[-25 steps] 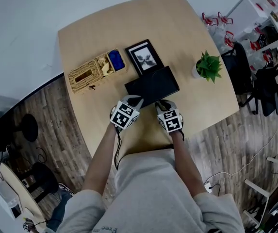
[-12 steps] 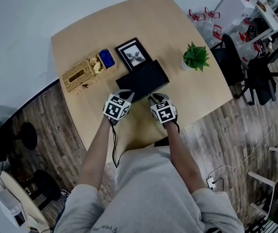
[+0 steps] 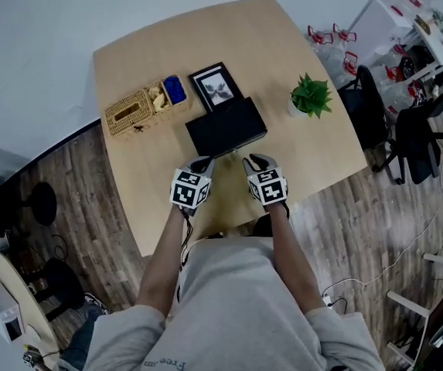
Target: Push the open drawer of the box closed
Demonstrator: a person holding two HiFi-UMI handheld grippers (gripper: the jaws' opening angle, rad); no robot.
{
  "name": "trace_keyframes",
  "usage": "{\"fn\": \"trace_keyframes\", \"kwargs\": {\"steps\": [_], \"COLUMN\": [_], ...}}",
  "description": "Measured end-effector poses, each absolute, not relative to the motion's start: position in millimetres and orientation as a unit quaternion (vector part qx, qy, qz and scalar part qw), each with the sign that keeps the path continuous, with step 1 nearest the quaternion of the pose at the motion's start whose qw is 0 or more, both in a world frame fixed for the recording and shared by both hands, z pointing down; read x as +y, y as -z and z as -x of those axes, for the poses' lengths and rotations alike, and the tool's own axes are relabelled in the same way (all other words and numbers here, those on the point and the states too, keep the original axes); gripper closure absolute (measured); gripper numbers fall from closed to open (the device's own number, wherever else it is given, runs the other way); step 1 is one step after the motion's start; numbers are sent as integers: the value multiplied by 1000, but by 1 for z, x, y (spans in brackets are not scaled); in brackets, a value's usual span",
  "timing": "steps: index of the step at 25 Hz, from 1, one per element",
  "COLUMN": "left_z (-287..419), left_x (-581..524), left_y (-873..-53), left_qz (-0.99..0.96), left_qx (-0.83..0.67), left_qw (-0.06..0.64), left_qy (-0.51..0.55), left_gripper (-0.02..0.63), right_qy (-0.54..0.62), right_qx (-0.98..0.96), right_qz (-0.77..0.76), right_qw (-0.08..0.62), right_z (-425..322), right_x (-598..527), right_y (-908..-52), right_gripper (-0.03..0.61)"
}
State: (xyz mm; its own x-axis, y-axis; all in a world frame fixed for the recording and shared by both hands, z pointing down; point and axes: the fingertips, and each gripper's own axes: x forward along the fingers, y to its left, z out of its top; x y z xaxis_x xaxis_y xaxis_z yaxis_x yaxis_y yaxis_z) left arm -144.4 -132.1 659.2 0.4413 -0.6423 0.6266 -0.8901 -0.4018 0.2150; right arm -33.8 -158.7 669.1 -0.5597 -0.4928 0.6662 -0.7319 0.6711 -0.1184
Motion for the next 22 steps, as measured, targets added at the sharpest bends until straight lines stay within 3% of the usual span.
{"fn": "trace_keyframes", "kwargs": {"steps": [12,22], "left_z": [101,40], "left_x": [-111,-68], "left_y": [-623,-611], "left_qz": [-697,-668], "left_qx": [-646,-686], "left_qw": [280,251], "left_qy": [-136,-145], "left_gripper": [561,561], "right_qy": [-166,-160], "right_qx": [-911,-940], "right_qz": [-260,-192], "right_qw": [274,232], "right_z": [-9,-41], "right_x": [-150,-122], "right_y": [-636,-613], "right_gripper": [505,506]}}
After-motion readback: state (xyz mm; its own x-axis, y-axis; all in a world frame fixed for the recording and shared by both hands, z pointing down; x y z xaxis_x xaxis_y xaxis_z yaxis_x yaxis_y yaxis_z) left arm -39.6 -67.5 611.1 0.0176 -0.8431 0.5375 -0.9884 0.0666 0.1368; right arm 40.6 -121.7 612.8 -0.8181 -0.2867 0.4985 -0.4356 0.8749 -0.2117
